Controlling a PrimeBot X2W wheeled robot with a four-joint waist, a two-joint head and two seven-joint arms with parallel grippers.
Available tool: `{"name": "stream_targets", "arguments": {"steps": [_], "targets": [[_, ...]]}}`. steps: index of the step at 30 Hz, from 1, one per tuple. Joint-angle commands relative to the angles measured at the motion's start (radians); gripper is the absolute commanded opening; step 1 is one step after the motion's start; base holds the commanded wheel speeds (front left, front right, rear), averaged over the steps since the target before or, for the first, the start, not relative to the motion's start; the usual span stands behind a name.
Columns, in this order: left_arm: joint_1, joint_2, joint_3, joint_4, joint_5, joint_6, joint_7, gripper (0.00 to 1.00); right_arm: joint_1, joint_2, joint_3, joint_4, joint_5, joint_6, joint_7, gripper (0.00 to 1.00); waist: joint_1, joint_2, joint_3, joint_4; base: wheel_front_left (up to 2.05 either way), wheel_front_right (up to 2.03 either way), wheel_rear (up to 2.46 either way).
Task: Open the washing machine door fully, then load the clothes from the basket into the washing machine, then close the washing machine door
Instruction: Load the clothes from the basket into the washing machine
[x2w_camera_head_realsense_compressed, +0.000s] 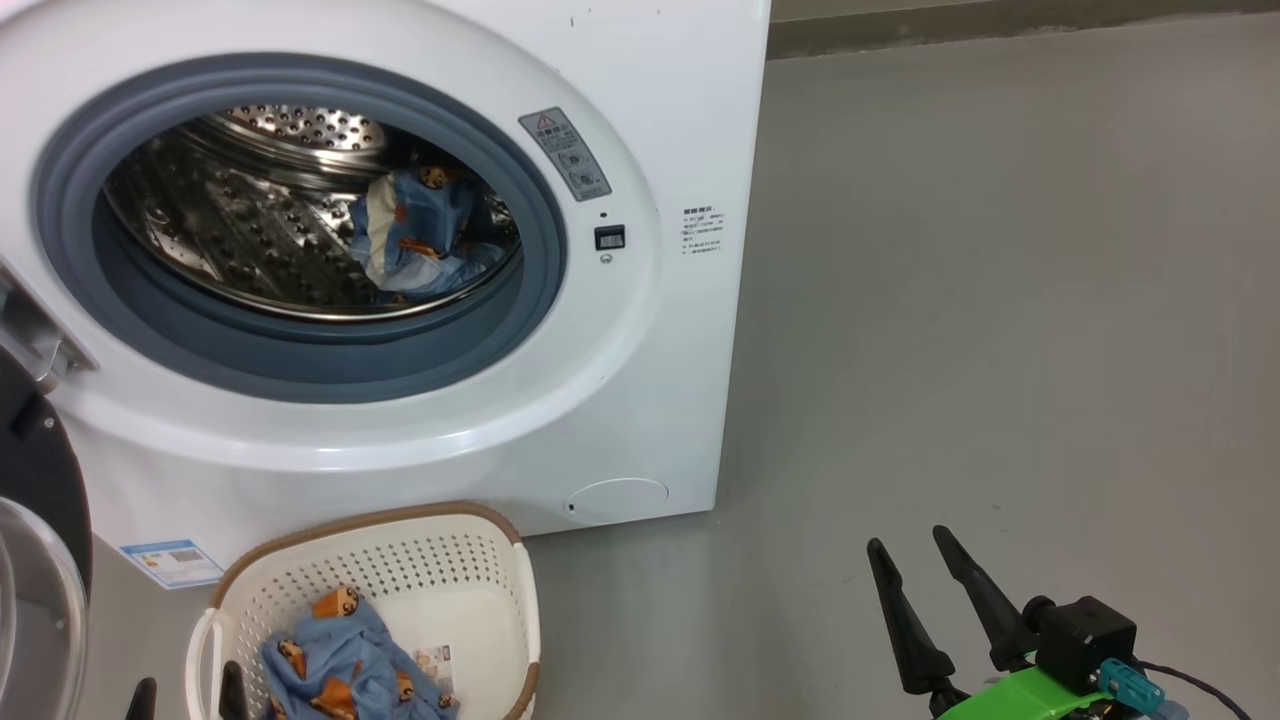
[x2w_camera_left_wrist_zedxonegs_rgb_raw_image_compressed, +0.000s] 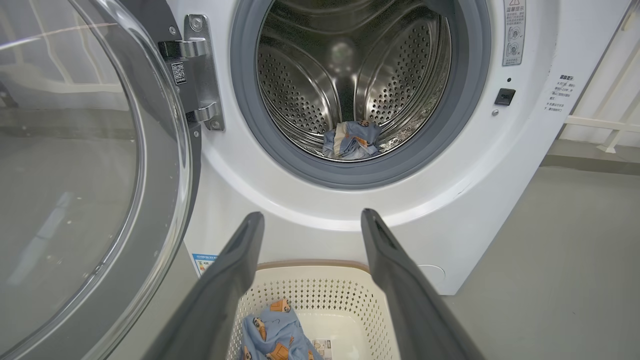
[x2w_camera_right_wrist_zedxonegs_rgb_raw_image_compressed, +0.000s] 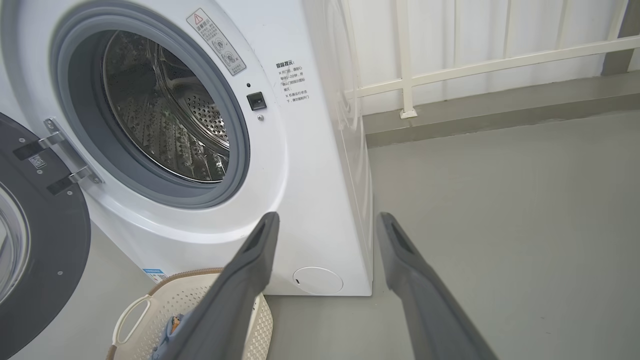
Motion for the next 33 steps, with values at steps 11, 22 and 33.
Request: {"name": "stream_targets", "arguments": {"steps": [11, 22, 33], "targets": [[-0.016, 0.004, 0.031, -0.021, 0.003, -0.011, -0.008, 1.00, -0.001, 0.001, 0.020, -0.023, -0.010, 0.002, -0.005, 1.00, 0.0000, 0.0000, 0.002, 0.003, 0.00, 0.00, 0.00], [-0.018, 0.003, 0.032, -0.020, 0.003, -0.014, -0.008, 1.00, -0.003, 0.001, 0.018, -0.022, -0.007, 0.002, -0.005, 1.00, 0.0000, 0.0000, 0.005, 0.004, 0.00, 0.00, 0.00], [-0.049, 0.003, 0.018, 0.024, -0.010, -0.021, -0.008, 1.00, -0.017, 0.001, 0.022, -0.036, -0.002, 0.002, -0.005, 1.00, 0.0000, 0.0000, 0.065, 0.001, 0.00, 0.00, 0.00]]}}
